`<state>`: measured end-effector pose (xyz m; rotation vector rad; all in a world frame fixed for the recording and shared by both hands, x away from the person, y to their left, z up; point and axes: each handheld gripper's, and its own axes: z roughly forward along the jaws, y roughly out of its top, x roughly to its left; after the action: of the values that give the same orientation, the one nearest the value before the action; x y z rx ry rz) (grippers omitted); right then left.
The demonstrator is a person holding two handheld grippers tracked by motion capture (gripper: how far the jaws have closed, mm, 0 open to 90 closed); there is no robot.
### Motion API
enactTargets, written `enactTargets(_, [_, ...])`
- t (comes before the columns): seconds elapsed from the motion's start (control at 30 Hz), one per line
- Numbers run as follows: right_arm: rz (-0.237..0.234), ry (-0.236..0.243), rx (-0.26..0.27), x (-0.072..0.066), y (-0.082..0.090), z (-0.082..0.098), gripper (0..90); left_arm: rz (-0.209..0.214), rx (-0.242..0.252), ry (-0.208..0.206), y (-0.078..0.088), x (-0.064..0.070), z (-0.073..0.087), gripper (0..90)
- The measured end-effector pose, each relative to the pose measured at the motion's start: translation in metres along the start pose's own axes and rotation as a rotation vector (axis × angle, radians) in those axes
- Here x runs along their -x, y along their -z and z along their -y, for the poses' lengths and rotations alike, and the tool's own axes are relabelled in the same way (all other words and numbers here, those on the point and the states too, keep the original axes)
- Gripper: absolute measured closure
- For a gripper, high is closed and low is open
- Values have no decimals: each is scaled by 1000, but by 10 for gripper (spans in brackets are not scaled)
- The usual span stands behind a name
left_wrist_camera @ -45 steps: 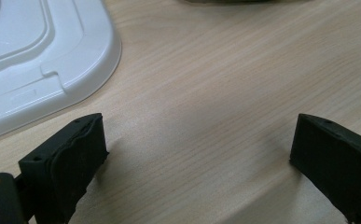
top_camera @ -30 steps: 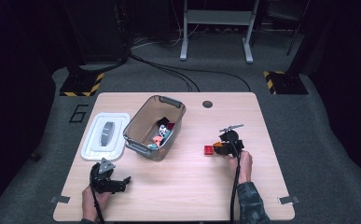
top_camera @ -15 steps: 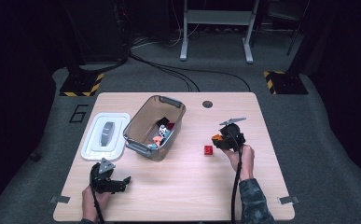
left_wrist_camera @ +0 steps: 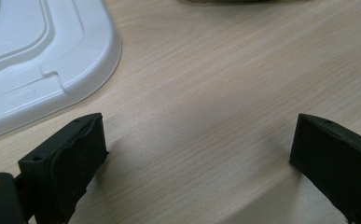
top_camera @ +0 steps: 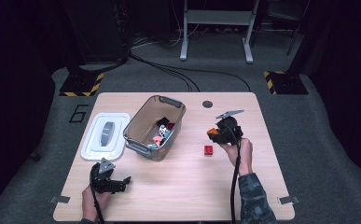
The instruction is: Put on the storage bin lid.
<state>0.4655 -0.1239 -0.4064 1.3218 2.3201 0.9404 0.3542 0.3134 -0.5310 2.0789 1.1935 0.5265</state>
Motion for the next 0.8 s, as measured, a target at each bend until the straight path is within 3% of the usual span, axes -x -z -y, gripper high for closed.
enactTargets(0.8, [-23,129,45,-33,16,-64,586,0,0,0,0,0,0,33])
